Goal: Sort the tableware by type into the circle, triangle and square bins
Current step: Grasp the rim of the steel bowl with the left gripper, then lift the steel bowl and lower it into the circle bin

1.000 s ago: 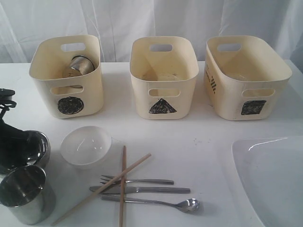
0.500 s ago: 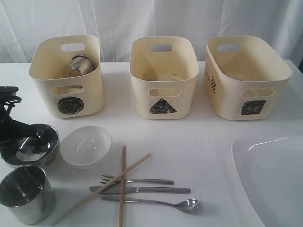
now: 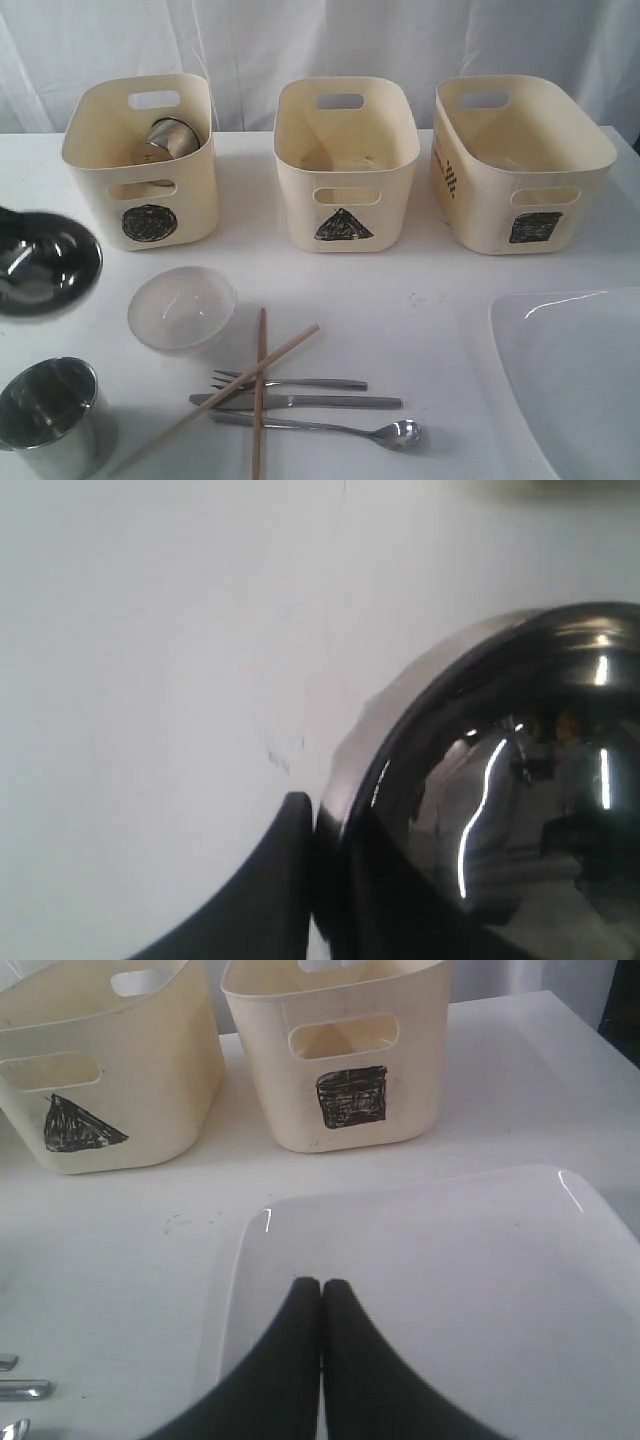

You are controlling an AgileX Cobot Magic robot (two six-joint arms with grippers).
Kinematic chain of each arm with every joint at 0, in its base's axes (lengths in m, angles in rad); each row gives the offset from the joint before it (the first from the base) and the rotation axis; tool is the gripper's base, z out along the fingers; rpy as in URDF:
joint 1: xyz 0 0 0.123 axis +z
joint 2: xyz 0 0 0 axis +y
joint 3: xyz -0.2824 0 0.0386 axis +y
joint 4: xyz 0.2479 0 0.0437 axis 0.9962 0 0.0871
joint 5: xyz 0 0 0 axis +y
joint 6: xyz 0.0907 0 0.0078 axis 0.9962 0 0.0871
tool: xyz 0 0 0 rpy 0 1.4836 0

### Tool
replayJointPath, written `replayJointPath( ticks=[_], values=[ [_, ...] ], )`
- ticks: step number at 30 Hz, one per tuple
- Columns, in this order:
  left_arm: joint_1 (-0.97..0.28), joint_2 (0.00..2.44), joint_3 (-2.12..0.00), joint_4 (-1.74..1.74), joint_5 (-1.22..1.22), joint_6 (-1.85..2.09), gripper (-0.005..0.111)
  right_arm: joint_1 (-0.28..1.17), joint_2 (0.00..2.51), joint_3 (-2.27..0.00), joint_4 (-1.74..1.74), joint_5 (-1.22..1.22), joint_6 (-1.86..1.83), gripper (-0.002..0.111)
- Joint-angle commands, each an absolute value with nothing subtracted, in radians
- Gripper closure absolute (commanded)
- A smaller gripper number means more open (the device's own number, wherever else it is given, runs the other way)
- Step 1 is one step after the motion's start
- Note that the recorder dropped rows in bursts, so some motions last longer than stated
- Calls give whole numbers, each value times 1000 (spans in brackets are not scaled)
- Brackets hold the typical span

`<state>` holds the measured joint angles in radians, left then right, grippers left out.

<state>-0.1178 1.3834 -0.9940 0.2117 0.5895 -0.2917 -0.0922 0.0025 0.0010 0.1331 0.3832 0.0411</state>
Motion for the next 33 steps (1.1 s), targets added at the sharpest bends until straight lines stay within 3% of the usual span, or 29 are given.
replayJointPath(
  ticks=[1, 5, 11, 20, 31, 33],
  values=[
    [-116, 1297, -1062, 214, 497, -289, 107, -90, 0, 0, 131, 370, 42, 108],
    [-116, 1265, -1143, 187, 417, -289, 107, -90, 0, 0, 131, 370, 42, 108],
    [-116, 1332, -1177, 209, -24, -297, 107, -90, 0, 0, 131, 370, 42, 108],
    [-106, 1724, -1177, 211, -584, -208, 107, -90, 0, 0, 131, 370, 42, 108],
    [-104, 1898, -1319, 246, -538, -40, 107, -90, 0, 0, 131, 370, 42, 108],
    [-104, 1898, -1322, 258, -548, -19, 98, -90, 0, 0, 131, 370, 42, 108]
  ],
)
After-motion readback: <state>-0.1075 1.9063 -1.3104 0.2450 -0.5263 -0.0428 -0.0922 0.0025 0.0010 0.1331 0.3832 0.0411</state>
